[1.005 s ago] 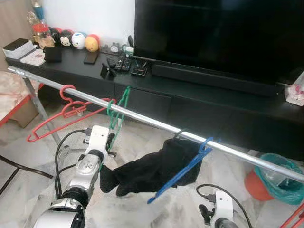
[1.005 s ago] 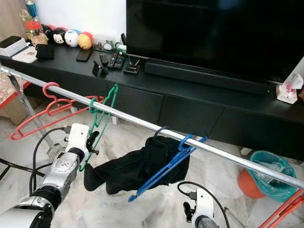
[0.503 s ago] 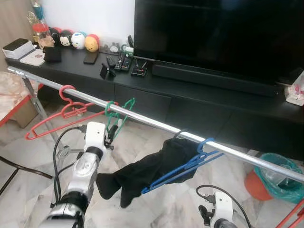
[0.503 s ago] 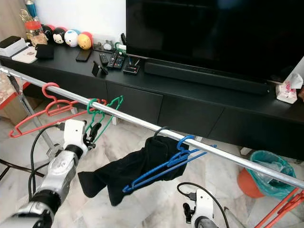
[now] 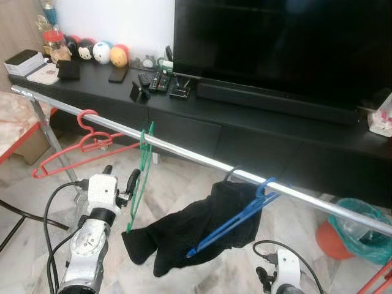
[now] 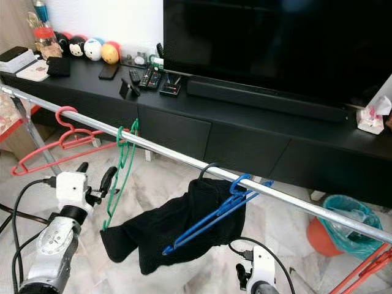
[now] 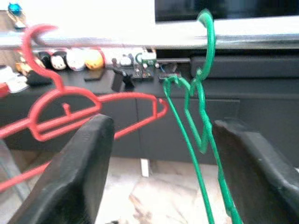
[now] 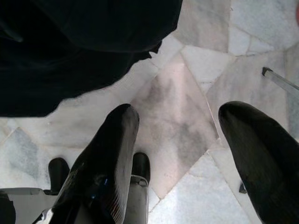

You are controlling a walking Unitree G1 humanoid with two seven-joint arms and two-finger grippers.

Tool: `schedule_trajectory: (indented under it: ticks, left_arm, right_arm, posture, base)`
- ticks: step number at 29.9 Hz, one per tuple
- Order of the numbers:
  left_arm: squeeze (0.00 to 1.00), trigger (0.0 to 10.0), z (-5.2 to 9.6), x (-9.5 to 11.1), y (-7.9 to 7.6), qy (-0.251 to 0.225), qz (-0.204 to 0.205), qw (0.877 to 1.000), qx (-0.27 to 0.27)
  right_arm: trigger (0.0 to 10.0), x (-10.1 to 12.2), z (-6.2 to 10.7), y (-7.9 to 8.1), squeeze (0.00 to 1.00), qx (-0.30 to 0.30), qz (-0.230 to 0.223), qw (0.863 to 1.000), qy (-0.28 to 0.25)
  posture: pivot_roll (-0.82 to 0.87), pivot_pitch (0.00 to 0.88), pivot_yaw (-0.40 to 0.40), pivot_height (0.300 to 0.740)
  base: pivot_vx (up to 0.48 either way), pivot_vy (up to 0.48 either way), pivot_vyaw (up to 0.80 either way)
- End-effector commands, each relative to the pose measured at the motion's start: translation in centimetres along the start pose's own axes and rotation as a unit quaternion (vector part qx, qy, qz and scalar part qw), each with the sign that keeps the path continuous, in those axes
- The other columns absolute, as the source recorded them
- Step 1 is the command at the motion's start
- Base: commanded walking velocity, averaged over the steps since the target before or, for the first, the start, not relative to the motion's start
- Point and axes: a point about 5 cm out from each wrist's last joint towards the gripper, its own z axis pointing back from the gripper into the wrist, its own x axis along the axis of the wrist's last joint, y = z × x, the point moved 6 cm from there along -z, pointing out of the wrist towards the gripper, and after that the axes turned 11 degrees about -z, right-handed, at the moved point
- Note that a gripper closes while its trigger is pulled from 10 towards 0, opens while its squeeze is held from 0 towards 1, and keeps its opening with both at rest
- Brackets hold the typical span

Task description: Hang hanger

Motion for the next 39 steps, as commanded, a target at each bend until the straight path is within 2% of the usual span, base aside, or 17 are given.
schedule_trajectory:
  ticks: [1,6,9,10,12,13,14,15,16,17,21,22,24,25,30,33,39]
  left_arm:
    - [0.00,10.0,1.4,-0.7,0.0,0.019,0.006,1.000,0.003]
    - [0.00,10.0,4.2,-3.7,-0.1,0.082,0.004,0.997,0.009]
    - [0.00,10.0,6.8,-7.5,0.1,0.160,0.003,0.987,0.028]
    - [0.00,10.0,8.6,-10.2,-0.1,0.218,0.004,0.976,0.025]
    - [0.00,10.0,10.3,-12.5,-0.7,0.274,0.005,0.962,0.015]
    - [0.00,10.0,12.0,-14.7,-1.7,0.332,0.001,0.943,-0.012]
    - [0.00,10.0,12.0,-14.7,-1.7,0.332,0.001,0.943,-0.012]
    - [0.00,10.0,12.6,-15.4,-2.0,0.351,-0.003,0.936,-0.024]
    - [0.00,10.0,14.3,-17.2,-3.1,0.402,-0.004,0.914,-0.050]
    - [0.00,10.0,14.8,-17.6,-3.4,0.417,-0.005,0.907,-0.057]
    - [0.00,10.0,15.8,-18.8,-4.8,0.457,0.001,0.886,-0.080]
    - [0.00,10.0,16.1,-19.2,-4.6,0.476,0.007,0.877,-0.067]
    - [0.00,10.0,16.3,-19.6,-4.6,0.494,0.038,0.868,-0.045]
    - [0.00,10.0,16.5,-19.7,-5.0,0.502,0.034,0.862,-0.057]
    - [0.00,10.0,15.3,-19.2,-6.1,0.484,0.048,0.871,-0.069]
    - [0.00,10.0,15.9,-19.4,-6.6,0.494,0.056,0.864,-0.072]
    - [0.00,10.0,15.6,-19.3,-6.6,0.491,0.061,0.866,-0.069]
  right_arm:
    - [10.0,0.2,0.0,-0.5,0.00,-0.005,0.006,1.000,-0.003]
    - [10.0,0.3,0.0,-0.5,0.00,-0.007,0.006,1.000,-0.004]
    - [10.0,0.3,0.0,-0.4,0.00,-0.008,0.007,1.000,-0.004]
    - [10.0,0.3,0.0,-0.5,0.00,-0.011,0.006,1.000,-0.006]
    - [10.0,0.3,0.0,-0.8,0.00,-0.018,0.007,1.000,-0.005]
    - [10.0,0.3,0.1,-1.0,0.00,-0.023,0.007,1.000,-0.004]
    - [10.0,0.3,0.1,-1.0,0.00,-0.023,0.007,1.000,-0.004]
    - [10.0,0.3,0.1,-1.0,0.00,-0.024,0.006,1.000,-0.004]
    - [10.0,0.4,0.1,-1.0,0.00,-0.024,0.007,1.000,-0.004]
    - [10.0,0.4,0.1,-1.1,0.00,-0.024,0.007,1.000,-0.004]
    - [10.0,0.4,0.0,-1.0,0.00,-0.023,0.008,1.000,-0.003]
    - [10.0,0.5,0.0,-0.9,0.00,-0.023,0.008,1.000,-0.004]
    - [10.0,0.5,0.0,-0.8,0.00,-0.022,0.000,1.000,-0.007]
    - [10.0,0.6,0.0,-0.7,0.00,-0.021,-0.001,1.000,-0.008]
    - [10.0,0.8,0.0,-0.9,0.00,-0.022,-0.001,1.000,-0.012]
    - [10.0,0.9,0.0,-0.9,0.00,-0.025,-0.002,1.000,-0.012]
    - [10.0,1.1,-0.1,-0.5,0.00,-0.018,-0.004,1.000,-0.015]
  posture:
    - [0.04,0.000,-0.108,0.740]
    - [0.04,0.000,-0.108,0.740]
    - [0.04,0.000,-0.107,0.740]
    - [0.03,0.000,-0.103,0.740]
    - [0.03,0.000,-0.100,0.740]
    - [0.03,0.000,-0.098,0.740]
    - [0.03,0.000,-0.098,0.740]
    - [0.03,0.000,-0.098,0.740]
    - [0.04,0.000,-0.099,0.740]
    - [0.03,0.000,-0.098,0.740]
    - [0.03,0.000,-0.095,0.740]
    - [0.02,0.000,-0.086,0.740]
    - [0.01,0.000,-0.078,0.740]
    - [0.01,0.000,-0.074,0.740]
    - [-0.01,0.000,-0.071,0.740]
    - [-0.01,0.000,-0.062,0.740]
    - [-0.01,0.000,-0.059,0.740]
  base:
    - [0.000,0.000,0.00]
    - [0.000,0.000,0.00]
    - [0.000,0.000,0.00]
    - [0.000,0.000,0.00]
    - [0.000,0.000,0.00]
    - [0.000,0.000,0.00]
    - [0.000,0.000,0.00]
    - [0.000,0.000,0.00]
    - [0.000,0.000,0.00]
    - [0.000,0.000,0.00]
    - [0.000,0.000,0.00]
    - [0.000,0.000,0.00]
    - [0.000,0.000,0.00]
    - [0.000,0.000,0.00]
    - [0.000,0.000,0.00]
    - [0.000,0.000,0.00]
    - [0.000,0.000,0.00]
